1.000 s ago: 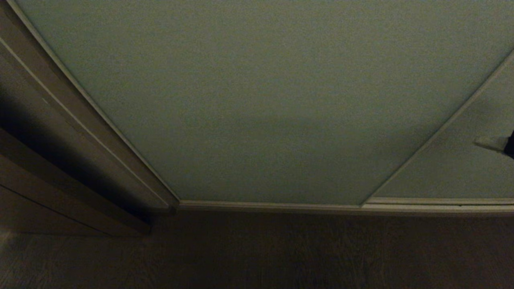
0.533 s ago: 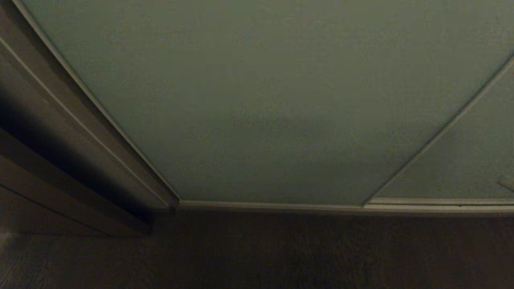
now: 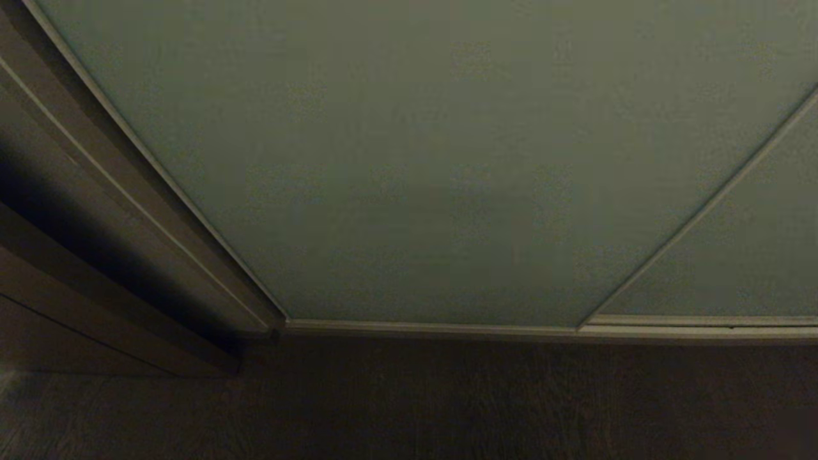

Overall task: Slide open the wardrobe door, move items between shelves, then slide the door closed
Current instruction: Open the door

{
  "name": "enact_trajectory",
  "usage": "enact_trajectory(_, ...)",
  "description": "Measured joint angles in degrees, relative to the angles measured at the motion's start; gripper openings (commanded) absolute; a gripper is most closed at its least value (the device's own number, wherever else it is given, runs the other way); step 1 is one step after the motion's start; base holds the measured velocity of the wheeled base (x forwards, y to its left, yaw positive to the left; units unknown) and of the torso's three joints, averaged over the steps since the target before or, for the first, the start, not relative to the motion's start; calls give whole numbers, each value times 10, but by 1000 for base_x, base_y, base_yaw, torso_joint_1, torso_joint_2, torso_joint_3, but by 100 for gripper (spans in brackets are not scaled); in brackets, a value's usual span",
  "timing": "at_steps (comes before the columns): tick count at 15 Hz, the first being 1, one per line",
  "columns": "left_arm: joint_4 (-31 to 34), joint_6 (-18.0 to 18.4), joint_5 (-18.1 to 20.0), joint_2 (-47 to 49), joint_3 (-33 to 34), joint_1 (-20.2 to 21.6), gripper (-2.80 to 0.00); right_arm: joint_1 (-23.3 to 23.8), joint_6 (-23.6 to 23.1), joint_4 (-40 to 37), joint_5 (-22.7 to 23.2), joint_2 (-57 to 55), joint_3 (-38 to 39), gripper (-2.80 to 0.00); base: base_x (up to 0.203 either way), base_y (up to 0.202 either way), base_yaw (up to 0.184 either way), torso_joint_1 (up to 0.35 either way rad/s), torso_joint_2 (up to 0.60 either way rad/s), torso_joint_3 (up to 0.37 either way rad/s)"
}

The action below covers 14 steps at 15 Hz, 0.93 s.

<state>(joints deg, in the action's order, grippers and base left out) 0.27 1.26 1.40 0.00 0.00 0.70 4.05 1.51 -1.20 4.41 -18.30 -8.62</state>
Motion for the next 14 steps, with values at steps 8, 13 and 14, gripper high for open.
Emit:
enact_trajectory(8,0,-5,-1,0,0,0,-280,-41,-7,31,-48,173,81,-280,0,0,0,0,0,0)
enact_trajectory(13,0,-5,-1,0,0,0,-280,-41,-8,30,-48,184,85,-280,0,0,0,0,0,0)
enact_trajectory(14,0,-5,-1,0,0,0,-280,-41,-7,30,-48,185,85,-280,0,0,0,0,0,0)
